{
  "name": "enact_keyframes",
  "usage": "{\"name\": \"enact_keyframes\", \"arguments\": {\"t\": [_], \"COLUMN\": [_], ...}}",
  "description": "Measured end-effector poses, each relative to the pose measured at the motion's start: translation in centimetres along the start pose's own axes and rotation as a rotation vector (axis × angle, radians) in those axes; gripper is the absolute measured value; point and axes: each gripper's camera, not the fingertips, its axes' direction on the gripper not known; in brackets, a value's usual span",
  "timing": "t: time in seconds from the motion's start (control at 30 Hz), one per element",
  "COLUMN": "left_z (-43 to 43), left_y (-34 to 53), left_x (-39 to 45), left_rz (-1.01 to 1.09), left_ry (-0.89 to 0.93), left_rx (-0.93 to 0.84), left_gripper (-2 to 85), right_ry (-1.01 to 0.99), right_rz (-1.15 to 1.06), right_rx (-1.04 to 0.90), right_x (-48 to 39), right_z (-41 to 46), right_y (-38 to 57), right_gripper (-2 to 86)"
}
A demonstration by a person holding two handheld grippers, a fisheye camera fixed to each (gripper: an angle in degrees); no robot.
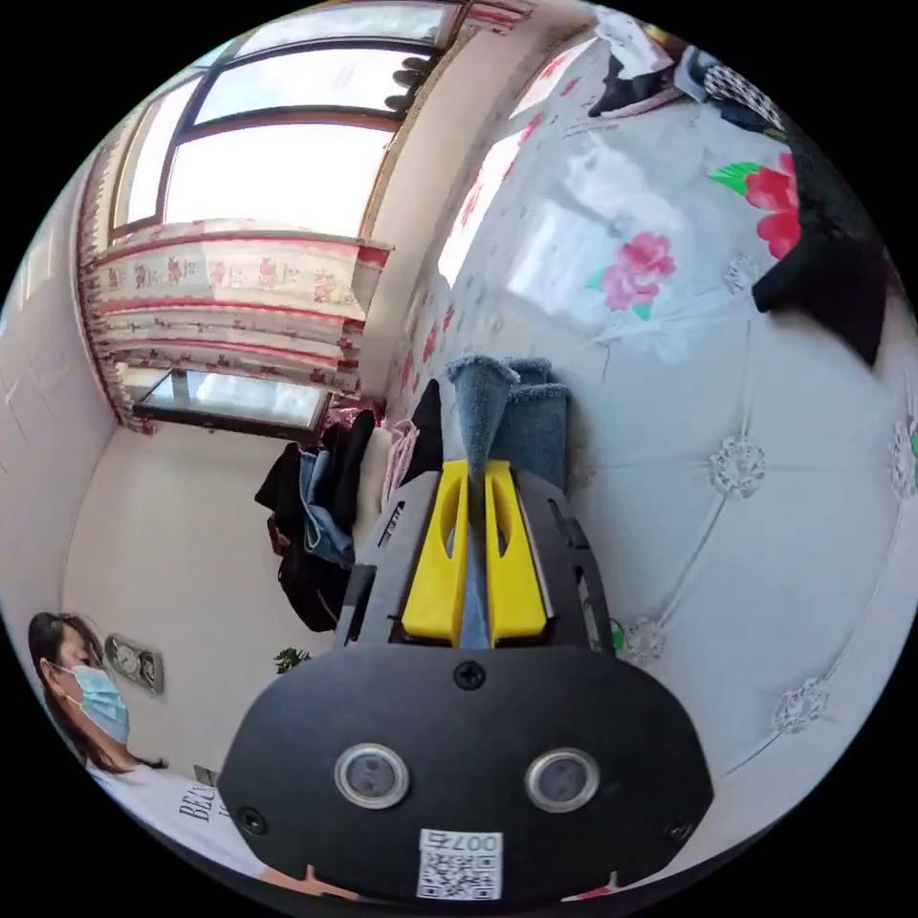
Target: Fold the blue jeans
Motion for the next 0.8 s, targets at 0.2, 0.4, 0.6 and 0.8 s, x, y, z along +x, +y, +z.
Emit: {"name": "enact_keyframes", "arguments": {"t": [0.2, 0.4, 0.6, 0.8], "left_z": [-3.8, -0.2, -0.2, -4.8], "left_y": [4.7, 5.9, 4.1, 2.5], "left_x": [-7.4, -13.9, -16.1, -14.2], "left_rz": [-0.18, -0.357, -0.252, -0.017], "left_ry": [-0.063, 0.253, 0.242, 0.425], "left_rx": [0.078, 0.041, 0.021, 0.174], "left_gripper": [11.8, 14.0, 8.9, 6.3], "right_ry": [0.033, 0.141, 0.417, 0.243], "right_rz": [-0.875, -1.341, -1.225, -1.096], "right_rx": [-0.329, -0.754, -1.093, -0.965], "right_x": [-25.2, -30.0, -20.0, -24.0], "right_z": [5.6, 14.6, 22.2, 17.2], "right_y": [17.6, 46.3, 61.9, 58.3], "right_gripper": [0.6, 2.0, 3.9, 4.2]}}
